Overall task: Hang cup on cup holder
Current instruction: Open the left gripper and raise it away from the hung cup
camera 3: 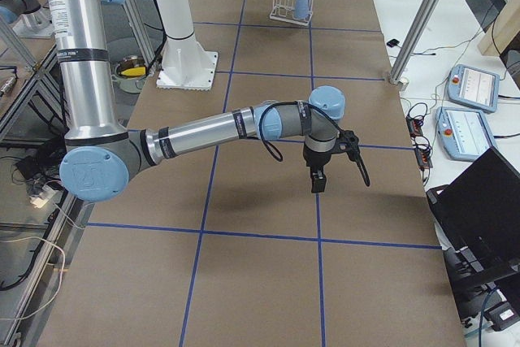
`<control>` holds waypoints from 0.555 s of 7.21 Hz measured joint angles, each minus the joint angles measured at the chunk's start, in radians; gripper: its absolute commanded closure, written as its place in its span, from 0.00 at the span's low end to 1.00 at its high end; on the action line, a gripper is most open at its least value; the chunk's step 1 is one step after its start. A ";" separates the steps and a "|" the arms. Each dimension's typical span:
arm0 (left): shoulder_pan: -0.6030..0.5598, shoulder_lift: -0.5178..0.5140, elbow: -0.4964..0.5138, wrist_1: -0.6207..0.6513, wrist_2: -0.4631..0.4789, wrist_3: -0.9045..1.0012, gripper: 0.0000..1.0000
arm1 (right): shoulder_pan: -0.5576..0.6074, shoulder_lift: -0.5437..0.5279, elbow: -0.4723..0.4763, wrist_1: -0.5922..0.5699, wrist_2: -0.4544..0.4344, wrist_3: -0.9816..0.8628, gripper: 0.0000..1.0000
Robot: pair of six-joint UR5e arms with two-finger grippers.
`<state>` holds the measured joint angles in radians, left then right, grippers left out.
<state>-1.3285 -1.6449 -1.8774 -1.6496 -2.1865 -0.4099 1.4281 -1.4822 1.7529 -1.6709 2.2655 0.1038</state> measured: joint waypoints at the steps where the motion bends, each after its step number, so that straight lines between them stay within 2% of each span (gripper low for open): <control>1: -0.067 0.008 0.061 -0.002 -0.068 0.011 0.02 | 0.007 -0.019 -0.002 0.001 -0.003 -0.004 0.00; 4: -0.164 0.015 0.220 -0.009 -0.119 0.125 0.02 | 0.066 -0.075 -0.022 -0.001 -0.004 -0.006 0.00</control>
<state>-1.4924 -1.6298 -1.6569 -1.6586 -2.3053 -0.2845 1.4940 -1.5570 1.7307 -1.6716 2.2614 0.0979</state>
